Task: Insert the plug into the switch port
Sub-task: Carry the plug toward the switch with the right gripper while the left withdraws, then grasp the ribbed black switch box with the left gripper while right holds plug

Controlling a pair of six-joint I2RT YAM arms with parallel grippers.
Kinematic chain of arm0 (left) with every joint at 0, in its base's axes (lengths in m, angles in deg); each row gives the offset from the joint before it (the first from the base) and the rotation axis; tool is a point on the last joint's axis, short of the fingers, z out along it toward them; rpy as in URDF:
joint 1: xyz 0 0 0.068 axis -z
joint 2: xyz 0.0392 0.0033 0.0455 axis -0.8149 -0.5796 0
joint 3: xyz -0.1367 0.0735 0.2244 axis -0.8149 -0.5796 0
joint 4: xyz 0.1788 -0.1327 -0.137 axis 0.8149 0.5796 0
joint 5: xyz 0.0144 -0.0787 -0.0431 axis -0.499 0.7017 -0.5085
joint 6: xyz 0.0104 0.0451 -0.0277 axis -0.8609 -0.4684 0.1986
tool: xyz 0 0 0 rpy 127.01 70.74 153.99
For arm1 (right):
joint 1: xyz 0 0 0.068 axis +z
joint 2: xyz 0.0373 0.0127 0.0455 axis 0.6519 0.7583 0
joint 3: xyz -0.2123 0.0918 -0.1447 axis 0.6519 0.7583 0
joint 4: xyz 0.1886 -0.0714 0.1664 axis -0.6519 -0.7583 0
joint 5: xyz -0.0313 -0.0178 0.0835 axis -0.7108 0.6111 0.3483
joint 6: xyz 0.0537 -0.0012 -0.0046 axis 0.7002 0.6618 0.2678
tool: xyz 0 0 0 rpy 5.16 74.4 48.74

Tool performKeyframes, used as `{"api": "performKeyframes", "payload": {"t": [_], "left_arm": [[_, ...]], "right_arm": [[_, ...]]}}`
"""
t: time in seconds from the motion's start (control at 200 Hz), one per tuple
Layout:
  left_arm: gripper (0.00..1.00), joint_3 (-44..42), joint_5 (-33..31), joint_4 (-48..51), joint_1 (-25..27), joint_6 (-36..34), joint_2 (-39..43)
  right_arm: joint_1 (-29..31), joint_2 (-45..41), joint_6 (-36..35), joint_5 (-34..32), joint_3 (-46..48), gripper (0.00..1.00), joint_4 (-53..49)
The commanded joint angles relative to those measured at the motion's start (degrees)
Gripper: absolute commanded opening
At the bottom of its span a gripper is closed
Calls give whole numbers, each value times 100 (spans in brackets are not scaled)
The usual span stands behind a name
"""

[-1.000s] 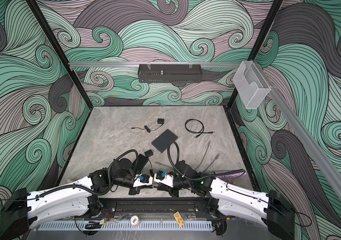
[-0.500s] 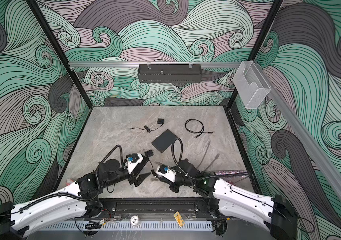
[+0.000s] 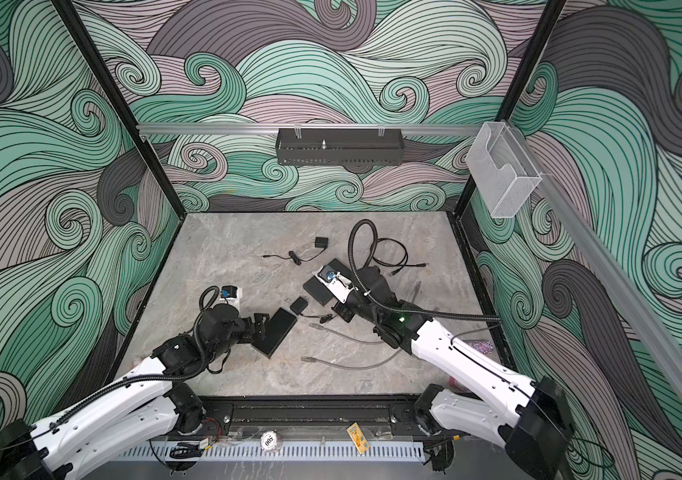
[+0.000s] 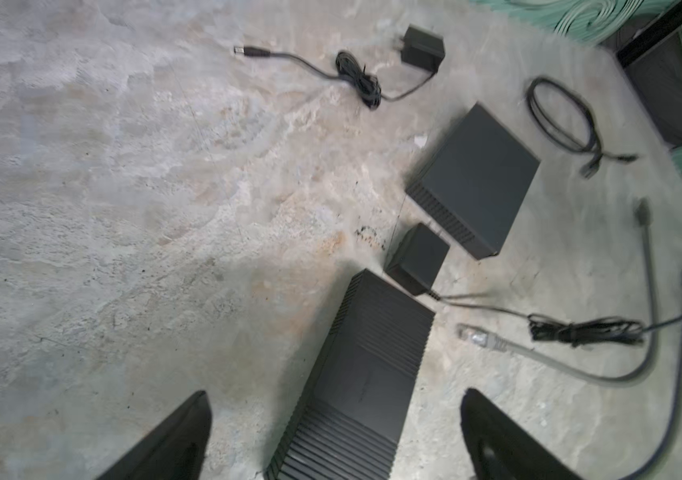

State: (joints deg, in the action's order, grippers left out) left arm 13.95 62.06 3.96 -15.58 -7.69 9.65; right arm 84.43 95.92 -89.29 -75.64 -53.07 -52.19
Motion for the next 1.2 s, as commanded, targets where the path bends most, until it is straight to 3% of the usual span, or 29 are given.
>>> {"api": "performKeyframes", "payload": {"t": [0.0,0.12,0.16,0.2,0.26,0.44,0.565,0.981,1.051,1.196], "left_arm": [[99,368,-119,357,-43,5,-732],[99,1253,-547,1230,-44,225,-2167],[98,1711,-420,1772,-39,199,-2666],[89,2043,-293,1981,4,-68,-3103],[89,2302,-193,2083,111,-310,-3551],[96,2298,526,1676,223,-982,-3560],[96,2295,442,1650,222,-1308,-3588],[81,2108,1153,1399,248,-1533,-3971],[74,2084,1145,1403,251,-1506,-3974],[45,2281,1193,1601,248,-1558,-4107]], "right_arm": [[-206,-179,63,-541,202,0,125],[-390,-229,189,-332,351,0,107],[-418,-261,261,-202,414,0,125],[-428,-311,326,-91,500,0,186],[-446,-410,424,61,688,0,310],[-461,-601,533,374,961,0,349],[-463,-780,576,432,1092,0,391],[-459,-951,608,621,1210,0,459],[-464,-943,620,678,1237,0,497],[-463,-1001,670,735,1341,0,618]]}}
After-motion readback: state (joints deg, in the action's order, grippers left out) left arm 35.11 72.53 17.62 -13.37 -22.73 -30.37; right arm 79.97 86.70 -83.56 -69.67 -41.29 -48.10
